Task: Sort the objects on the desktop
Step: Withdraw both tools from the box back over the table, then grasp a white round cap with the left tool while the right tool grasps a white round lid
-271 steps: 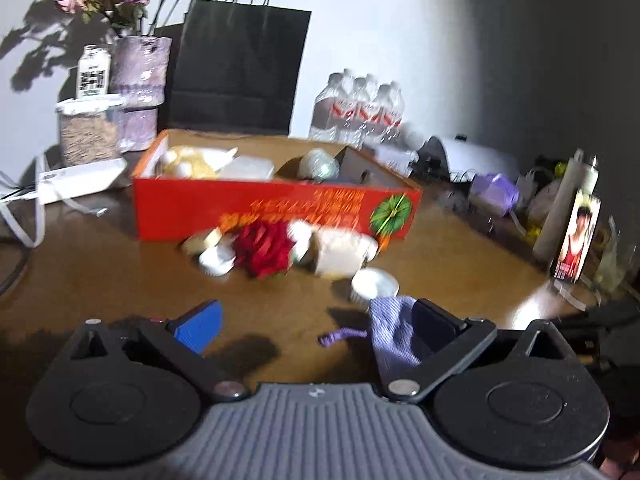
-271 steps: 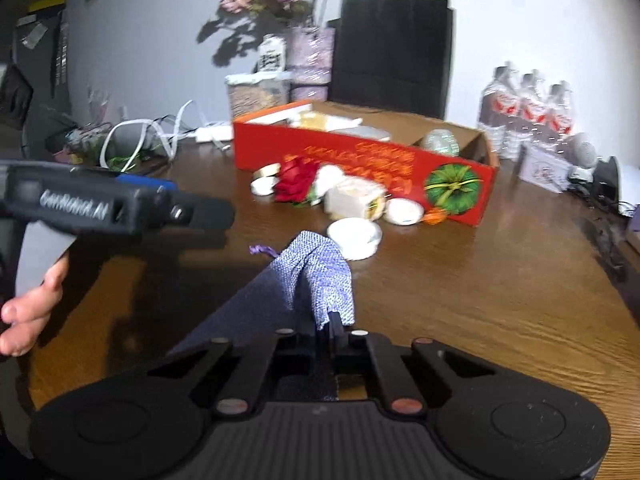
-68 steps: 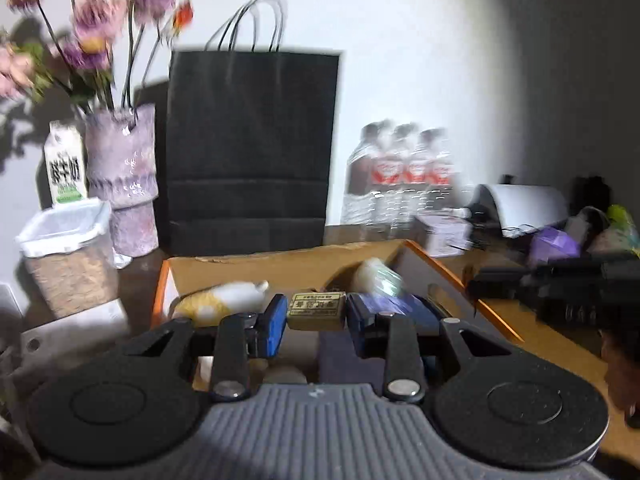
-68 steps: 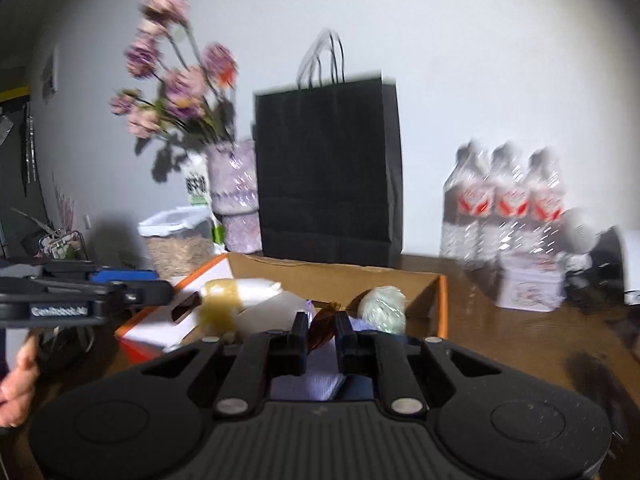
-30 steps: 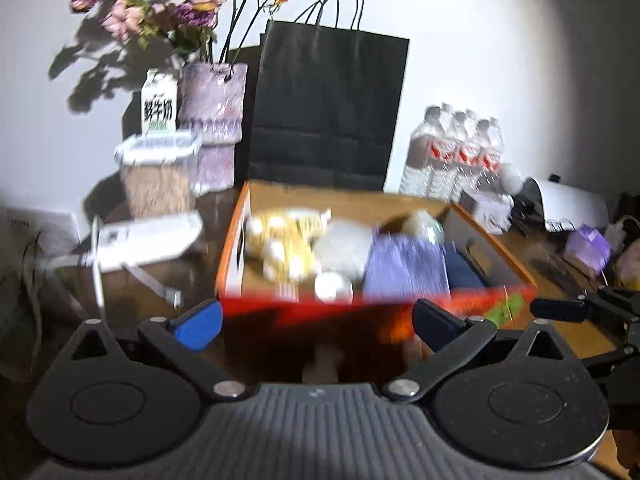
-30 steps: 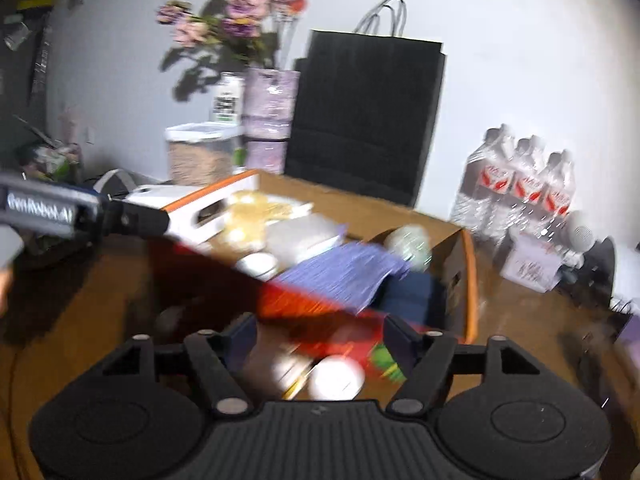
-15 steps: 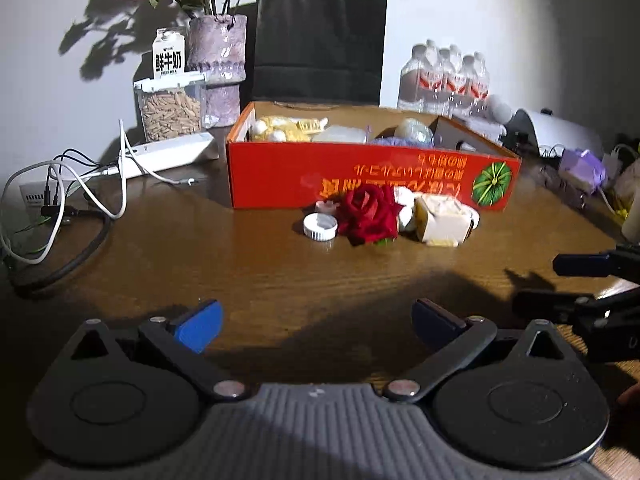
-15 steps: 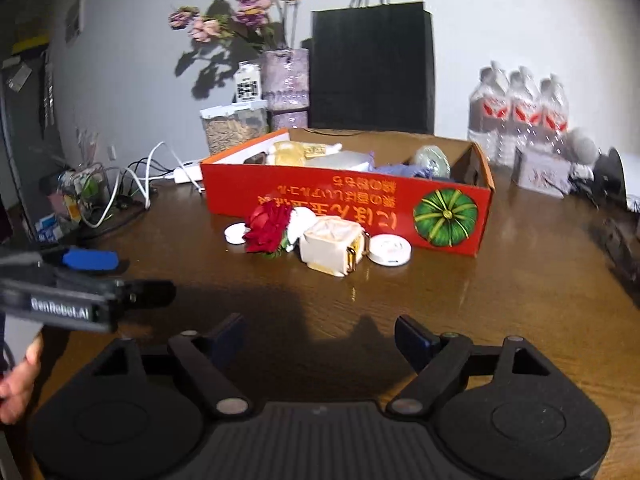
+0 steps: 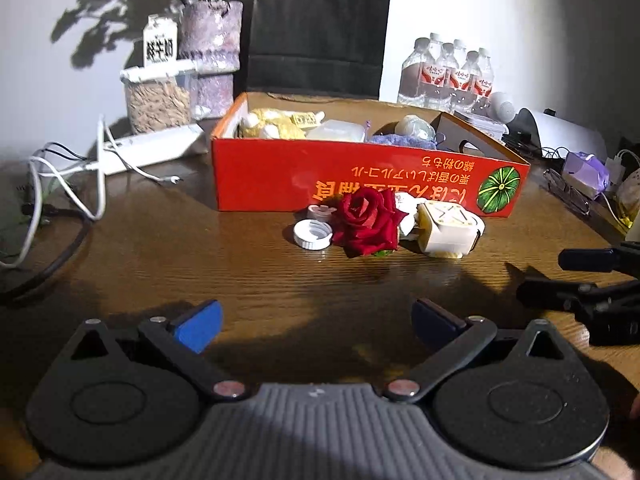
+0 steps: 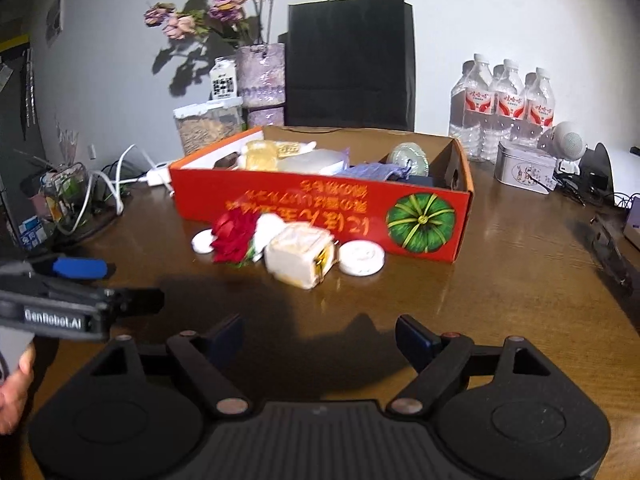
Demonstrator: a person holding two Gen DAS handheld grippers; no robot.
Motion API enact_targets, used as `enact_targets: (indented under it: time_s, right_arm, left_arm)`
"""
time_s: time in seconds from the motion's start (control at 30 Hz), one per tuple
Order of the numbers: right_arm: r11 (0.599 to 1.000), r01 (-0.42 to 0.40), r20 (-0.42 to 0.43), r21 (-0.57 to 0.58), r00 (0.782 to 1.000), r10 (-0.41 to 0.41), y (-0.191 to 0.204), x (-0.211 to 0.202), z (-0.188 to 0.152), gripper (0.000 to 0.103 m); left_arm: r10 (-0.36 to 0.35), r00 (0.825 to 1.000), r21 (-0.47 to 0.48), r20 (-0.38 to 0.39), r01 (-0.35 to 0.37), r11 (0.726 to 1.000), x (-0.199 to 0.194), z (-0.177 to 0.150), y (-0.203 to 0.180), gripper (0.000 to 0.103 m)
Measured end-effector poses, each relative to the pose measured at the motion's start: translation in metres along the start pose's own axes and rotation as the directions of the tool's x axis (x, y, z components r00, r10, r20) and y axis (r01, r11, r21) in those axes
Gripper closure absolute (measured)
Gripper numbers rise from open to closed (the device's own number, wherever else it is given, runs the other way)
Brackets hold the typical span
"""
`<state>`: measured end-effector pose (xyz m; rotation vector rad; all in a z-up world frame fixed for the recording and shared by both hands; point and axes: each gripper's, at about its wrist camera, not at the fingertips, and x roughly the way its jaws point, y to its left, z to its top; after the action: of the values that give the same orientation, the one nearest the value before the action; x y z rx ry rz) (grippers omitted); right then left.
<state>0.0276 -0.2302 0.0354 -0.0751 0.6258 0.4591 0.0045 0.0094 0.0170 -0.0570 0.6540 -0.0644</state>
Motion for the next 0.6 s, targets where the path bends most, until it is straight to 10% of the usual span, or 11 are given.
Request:
enact_targets:
  time_s: [0.17, 0.6]
  right_arm:
    - [0.998, -0.011, -0.044, 0.055, 0.999, 0.014, -0.021, 0.023, 0.021, 0.04]
    - [0.998, 0.029, -0.084, -0.052, 0.996, -0.033, -0.033, 0.075, 0.045, 0.042]
  left_arm:
    - [-0.012, 1.0, 0.021, -0.002, 0.012, 1.0, 0.019, 0.018, 0.0, 0.0]
    - [-0.09, 0.996, 0.077, 0.005, 0.089, 0.993, 0.058, 0.048, 0.023, 0.023]
